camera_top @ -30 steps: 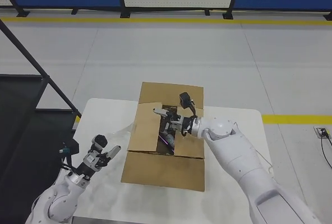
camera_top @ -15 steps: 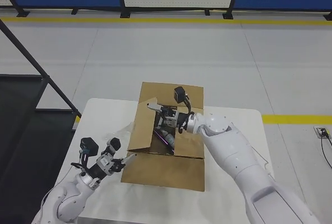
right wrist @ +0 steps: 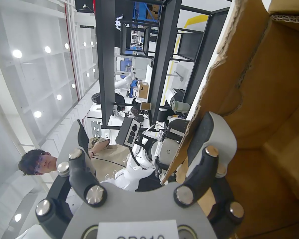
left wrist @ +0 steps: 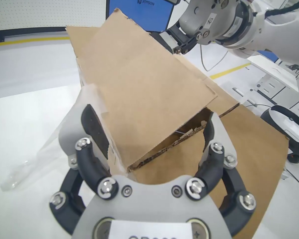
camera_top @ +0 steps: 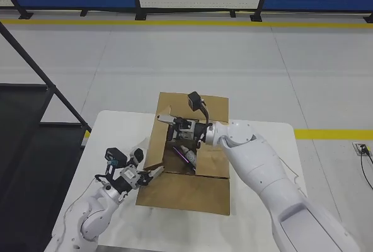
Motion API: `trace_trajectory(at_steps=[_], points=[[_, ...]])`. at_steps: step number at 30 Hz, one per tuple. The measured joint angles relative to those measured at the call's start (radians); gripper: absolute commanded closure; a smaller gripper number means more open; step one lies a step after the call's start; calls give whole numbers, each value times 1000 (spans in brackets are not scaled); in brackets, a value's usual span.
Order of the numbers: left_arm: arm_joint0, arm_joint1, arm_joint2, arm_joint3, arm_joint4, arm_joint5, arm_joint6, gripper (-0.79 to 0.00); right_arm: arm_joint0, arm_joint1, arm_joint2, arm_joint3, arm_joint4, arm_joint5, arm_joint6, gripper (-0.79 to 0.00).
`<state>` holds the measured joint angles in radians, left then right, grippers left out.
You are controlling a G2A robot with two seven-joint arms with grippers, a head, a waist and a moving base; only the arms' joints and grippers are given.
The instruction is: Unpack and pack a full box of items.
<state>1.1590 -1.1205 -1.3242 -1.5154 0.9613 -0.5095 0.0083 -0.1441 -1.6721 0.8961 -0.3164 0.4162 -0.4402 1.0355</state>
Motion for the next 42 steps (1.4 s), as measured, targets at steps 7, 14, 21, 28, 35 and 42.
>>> trace_trajectory(at_steps=[7, 14, 21, 28, 35, 42], points=[[-23, -10, 35, 20, 81, 68, 71, -785, 19, -11, -2, 26, -14, -27, 9, -785], [-28, -14, 23, 28, 59, 82, 97, -785, 32, -15, 8, 50, -17, -44, 14, -785], [-18, -15, -6, 25, 38, 105, 120, -785, 31, -12, 22, 76, -18, -47, 9, -785], [9, -11, -59, 5, 0, 103, 125, -785, 22, 2, 47, 94, -7, -61, 6, -785], [46, -6, -110, -8, -30, 98, 113, -785, 9, 20, 70, 88, -6, -68, 7, -785], [83, -4, -153, -17, -54, 113, 125, -785, -2, 29, 80, 72, -18, -60, 4, -785]])
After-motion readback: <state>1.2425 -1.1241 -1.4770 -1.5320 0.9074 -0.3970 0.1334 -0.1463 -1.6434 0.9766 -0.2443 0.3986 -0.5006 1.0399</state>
